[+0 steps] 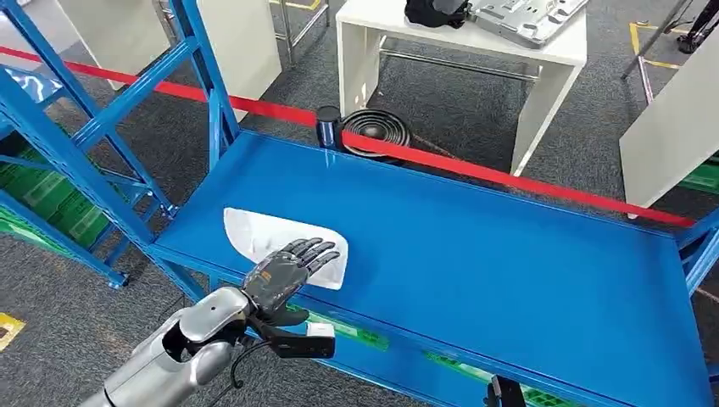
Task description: Take the parts from the cabinet and place them on the table.
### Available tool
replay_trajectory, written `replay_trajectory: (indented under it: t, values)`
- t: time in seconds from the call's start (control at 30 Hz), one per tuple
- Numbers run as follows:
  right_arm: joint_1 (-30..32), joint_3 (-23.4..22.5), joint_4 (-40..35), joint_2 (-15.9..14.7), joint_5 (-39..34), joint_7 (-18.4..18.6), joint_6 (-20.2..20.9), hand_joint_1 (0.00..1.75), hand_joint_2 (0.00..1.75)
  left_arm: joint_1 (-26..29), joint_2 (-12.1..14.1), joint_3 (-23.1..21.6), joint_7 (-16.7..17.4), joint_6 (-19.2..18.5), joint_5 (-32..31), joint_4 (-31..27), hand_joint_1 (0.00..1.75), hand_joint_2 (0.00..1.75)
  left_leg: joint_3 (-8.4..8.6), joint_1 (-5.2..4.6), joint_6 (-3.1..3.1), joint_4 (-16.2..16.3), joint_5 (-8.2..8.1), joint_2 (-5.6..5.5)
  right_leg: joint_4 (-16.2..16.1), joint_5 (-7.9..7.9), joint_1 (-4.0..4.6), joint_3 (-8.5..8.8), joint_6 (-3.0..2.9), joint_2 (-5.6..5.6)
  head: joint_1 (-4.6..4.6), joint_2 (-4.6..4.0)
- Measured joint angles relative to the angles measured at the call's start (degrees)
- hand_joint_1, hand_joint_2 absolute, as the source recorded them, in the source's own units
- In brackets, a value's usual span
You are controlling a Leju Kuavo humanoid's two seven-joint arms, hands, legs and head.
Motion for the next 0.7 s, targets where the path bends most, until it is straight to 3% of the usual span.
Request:
replay_trajectory:
  t: [0.03, 0.07, 0.1, 0.13, 0.17, 0.2, 0.23, 0.3, 0.33, 0.37, 0.4, 0.47, 0.5, 0.53, 0.6, 0.63, 0.67, 0.7]
  values:
    - [-0.1, -0.1, -0.1, 0.0, 0.0, 0.2, 0.0, 0.0, 0.0, 0.0, 0.1, 0.0, 0.3, 0.0, -0.3, -0.2, 0.16, 1.75, -0.26, -0.29, -0.26, 0.3, -0.21, -0.03, -0.1, 0.32, 0.13, 0.3, -0.63, 0.11, -0.07, 0.0]
    - [0.0, -0.2, -0.3, 0.0, 0.3, 0.2, -0.1, 0.0, 0.0, 0.0, 0.2, -0.1, 0.3, -0.2, -0.5, -0.4, 0.8, 1.75, -0.36, -0.28, -0.39, 0.3, -0.13, 0.0, 0.1, 0.35, 0.23, 0.13, -0.91, 0.13, -0.18, 0.0]
    - [0.0, -0.4, -0.3, 0.0, 0.5, 0.3, -0.1, 0.0, 0.0, 0.0, 0.3, -0.2, 0.6, -0.7, -0.9, -0.5, 0.8, 1.75, -0.37, -0.14, -0.49, 0.3, -0.07, 0.04, 0.1, 0.42, 0.4, 0.08, -1.19, 0.16, -0.15, 0.0]
    - [0.0, -0.5, -0.3, 0.0, 0.7, 0.3, -0.2, 0.0, 0.0, 0.0, 0.4, -0.2, 0.6, -1.1, -0.9, -0.6, 1.43, 1.75, -0.39, -0.05, -0.72, 0.3, -0.07, 0.05, 0.0, 0.53, 0.43, 0.07, -1.5, 0.19, -0.11, 0.0]
    - [0.0, -0.5, -0.4, 0.1, 0.8, 0.3, -0.3, 0.0, 0.0, 0.1, 0.6, -0.2, 0.7, -1.3, -0.9, -0.8, 1.45, 1.75, -0.77, 0.13, -1.05, 0.6, -0.42, 0.02, -0.2, 0.75, -0.23, 0.2, -1.83, 0.19, -0.07, 0.0]
    - [0.0, -0.6, -0.6, 0.1, 0.9, 0.4, -0.3, 0.0, 0.0, 0.1, 0.7, -0.2, 0.7, -1.5, -1.0, -1.0, 1.45, 1.75, -1.46, 0.17, -1.54, 2.1, -1.67, -0.02, -0.2, 0.68, -0.23, 0.23, -2.0, 0.24, -0.28, 0.0]
    - [0.0, -0.7, -0.7, 0.0, 0.9, 0.4, -0.4, 0.0, 0.0, 0.1, 0.8, -0.2, 0.7, -1.6, -1.0, -1.2, 1.45, 1.75, -3.01, 0.42, -1.94, 5.7, -3.82, -0.01, -0.2, 0.74, -0.22, 0.24, -2.28, 0.23, -0.46, 0.0]
    - [-0.1, -0.9, -0.8, 0.0, 1.0, 0.5, -0.4, 0.0, 0.0, 0.2, 0.9, -0.3, 0.7, -1.9, -1.2, -1.2, 1.45, 1.75, -7.67, 0.9, -2.5, 15.4, -7.98, 0.01, -0.2, 0.71, -0.12, 0.09, -2.32, 0.23, -0.42, 0.0]
    - [0.0, -1.0, -0.8, 0.0, 1.0, 0.5, -0.4, 0.0, 0.0, 0.3, 1.0, -0.3, 0.7, -1.9, -1.2, -1.2, 1.45, 1.75, -9.18, 1.05, -2.62, 18.4, -8.64, 0.01, -0.2, 0.71, -0.1, 0.06, -2.31, 0.23, -0.39, 0.0]
    - [0.0, -1.0, -0.8, 0.0, 1.1, 0.6, -0.4, 0.0, 0.0, 0.4, 1.1, -0.3, 0.7, -1.9, -1.2, -1.2, 1.45, 1.75, -9.38, 1.14, -2.64, 18.7, -7.99, 0.01, -0.2, 0.7, -0.09, 0.08, -2.31, 0.25, -0.42, 0.0]
    - [0.0, -1.0, -0.8, 0.0, 1.1, 0.6, -0.4, 0.0, 0.0, 0.4, 1.1, -0.3, 0.7, -1.9, -1.3, -1.2, 1.45, 1.75, -8.31, 1.2, -2.53, 16.2, -6.23, 0.01, -0.2, 0.7, -0.07, 0.15, -2.3, 0.29, -0.42, 0.0]
    - [-0.1, -1.0, -0.9, 0.0, 1.1, 0.6, -0.4, 0.0, 0.0, 0.3, 1.2, -0.2, 0.7, -1.9, -1.3, -1.4, 1.45, 1.75, -3.0, 1.13, -1.91, 5.8, -1.05, -0.03, -0.2, 0.68, -0.01, 0.43, -2.27, 0.49, -0.44, 0.0]
    - [-0.1, -1.0, -1.0, 0.2, 1.2, 0.6, -0.4, 0.0, 0.0, 0.3, 1.3, -0.1, 0.7, -1.9, -1.3, -1.6, 1.45, 1.75, -0.76, 0.94, -1.37, 1.2, -0.12, -0.09, -0.2, 0.71, -0.07, 0.42, -2.22, 0.5, -0.37, 0.0]
    - [-0.1, -1.0, -1.2, 0.3, 1.2, 0.6, -0.4, 0.0, 0.0, 0.2, 1.4, 0.0, 0.7, -1.9, -1.3, -1.6, 1.45, 1.75, -0.14, 0.64, -1.27, 0.4, -0.68, 0.02, -0.1, 0.68, 0.45, 0.15, -2.05, 0.52, -0.35, 0.0]
    - [-0.1, -1.0, -1.2, 0.3, 1.3, 0.6, -0.4, 0.0, 0.0, 0.2, 1.4, -0.1, 0.7, -2.0, -1.3, -1.7, 1.45, 1.75, -0.38, 0.37, -1.11, 0.6, -0.55, -0.04, -0.2, 0.93, 0.1, -0.13, -1.42, 0.51, -0.39, 0.0]
    - [-0.1, -1.0, -1.2, 0.3, 1.3, 0.6, -0.4, 0.0, 0.0, 0.2, 1.4, -0.1, 0.7, -2.0, -1.3, -1.7, 1.31, 1.75, -0.42, 0.26, -0.83, 0.5, -0.42, -0.03, -0.5, 1.17, 0.07, -0.01, -1.04, 0.51, -0.37, 0.0]
    - [-0.1, -1.0, -1.3, 0.3, 1.3, 0.6, -0.4, 0.0, 0.0, 0.2, 1.4, 0.0, 0.7, -2.0, -1.3, -2.0, 1.33, 1.75, 0.16, 0.53, -0.25, -0.6, 0.18, 0.04, -0.7, 1.1, 0.31, -0.05, -0.62, 0.52, -0.39, 0.0]
    - [-0.1, -1.0, -1.3, 0.3, 1.3, 0.6, -0.4, 0.0, 0.0, 0.1, 1.3, 0.0, 0.7, -1.9, -1.3, -2.1, 1.54, 1.75, 0.5, 0.72, 0.05, -1.3, 0.6, 0.18, 0.3, 0.59, 0.12, -0.64, -0.62, 0.39, -0.28, 0.0]
